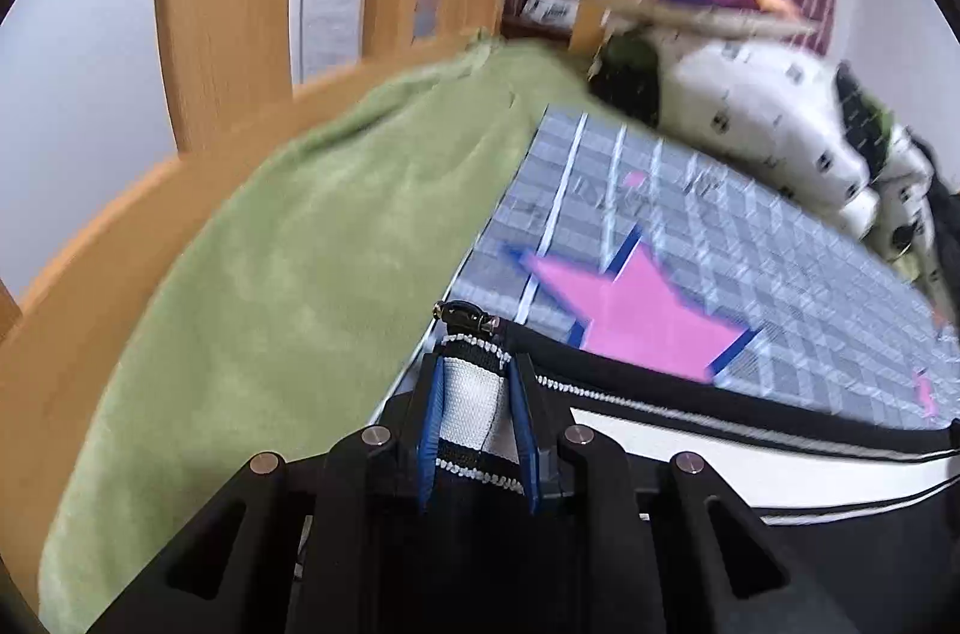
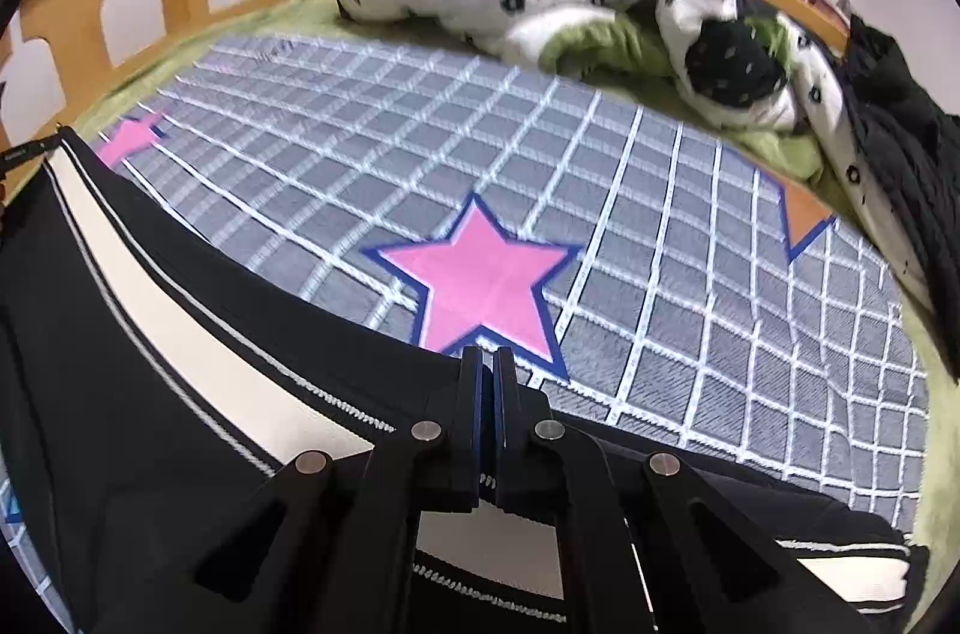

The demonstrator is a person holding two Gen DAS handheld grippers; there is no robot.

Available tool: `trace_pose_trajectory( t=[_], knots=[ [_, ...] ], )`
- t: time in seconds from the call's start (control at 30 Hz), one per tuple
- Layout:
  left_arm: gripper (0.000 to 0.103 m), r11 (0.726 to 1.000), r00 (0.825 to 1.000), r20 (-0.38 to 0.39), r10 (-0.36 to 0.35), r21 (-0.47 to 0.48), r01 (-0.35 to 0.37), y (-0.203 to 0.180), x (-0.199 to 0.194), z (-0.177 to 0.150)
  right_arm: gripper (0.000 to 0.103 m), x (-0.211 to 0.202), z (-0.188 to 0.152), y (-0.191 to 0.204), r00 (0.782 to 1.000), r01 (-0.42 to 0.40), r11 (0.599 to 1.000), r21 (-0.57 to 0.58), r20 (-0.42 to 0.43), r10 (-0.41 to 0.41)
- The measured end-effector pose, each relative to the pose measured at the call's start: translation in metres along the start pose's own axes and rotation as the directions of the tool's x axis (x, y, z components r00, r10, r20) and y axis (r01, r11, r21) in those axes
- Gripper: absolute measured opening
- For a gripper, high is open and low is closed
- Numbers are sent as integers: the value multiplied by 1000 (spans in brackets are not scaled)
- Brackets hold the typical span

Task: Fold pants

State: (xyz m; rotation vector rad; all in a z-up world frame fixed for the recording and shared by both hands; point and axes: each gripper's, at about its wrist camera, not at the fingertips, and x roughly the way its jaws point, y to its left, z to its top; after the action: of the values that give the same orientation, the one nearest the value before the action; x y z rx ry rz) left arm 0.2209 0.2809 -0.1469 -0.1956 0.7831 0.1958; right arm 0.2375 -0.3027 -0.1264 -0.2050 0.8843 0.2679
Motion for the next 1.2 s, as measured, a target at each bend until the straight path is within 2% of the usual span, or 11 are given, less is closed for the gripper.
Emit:
trace_pose_trajectory(
  t=[0.1,0.3,0.37,0.47,0.5,0.6,0.67,0.7,0.93,1.1,1.2],
  knots=[
    [22,999,999,-1,34,25,-34,-7,2,-2,3,29,-11,5,999,23,1000,21,-29,-22],
    [35,994,994,-38,100,57,-98,-15,-2,0,9,24,-14,-1,999,32,992,121,-5,-32],
    [41,993,994,-11,107,57,-106,-14,-18,-1,27,10,-13,-6,998,59,989,133,-4,-59],
    [57,994,996,42,79,68,-81,-17,-44,-5,48,-32,-22,-25,990,82,982,171,102,-101],
    [60,996,998,49,44,75,-48,-21,-50,-5,49,-44,-29,-34,984,104,977,186,124,-129],
    [62,993,999,-9,-54,103,54,-39,-42,-7,49,-43,-44,-58,982,155,971,183,76,-171],
    [62,991,999,-45,-14,131,20,-51,-22,-11,36,-18,-53,-67,979,204,966,161,-18,-204],
    [62,989,996,-62,58,141,-49,-54,-4,-14,31,-1,-58,-70,972,234,963,136,-50,-229],
    [62,988,994,-71,83,138,-72,-55,11,-19,29,14,-57,-83,971,233,945,230,-3,-239],
    [62,1000,993,-116,0,25,3,-44,-34,-19,30,-8,-54,-81,962,266,907,327,-22,-274],
    [62,999,997,-63,-42,12,43,-41,-85,-21,34,-49,-59,-72,972,202,881,427,25,-235]
  ],
)
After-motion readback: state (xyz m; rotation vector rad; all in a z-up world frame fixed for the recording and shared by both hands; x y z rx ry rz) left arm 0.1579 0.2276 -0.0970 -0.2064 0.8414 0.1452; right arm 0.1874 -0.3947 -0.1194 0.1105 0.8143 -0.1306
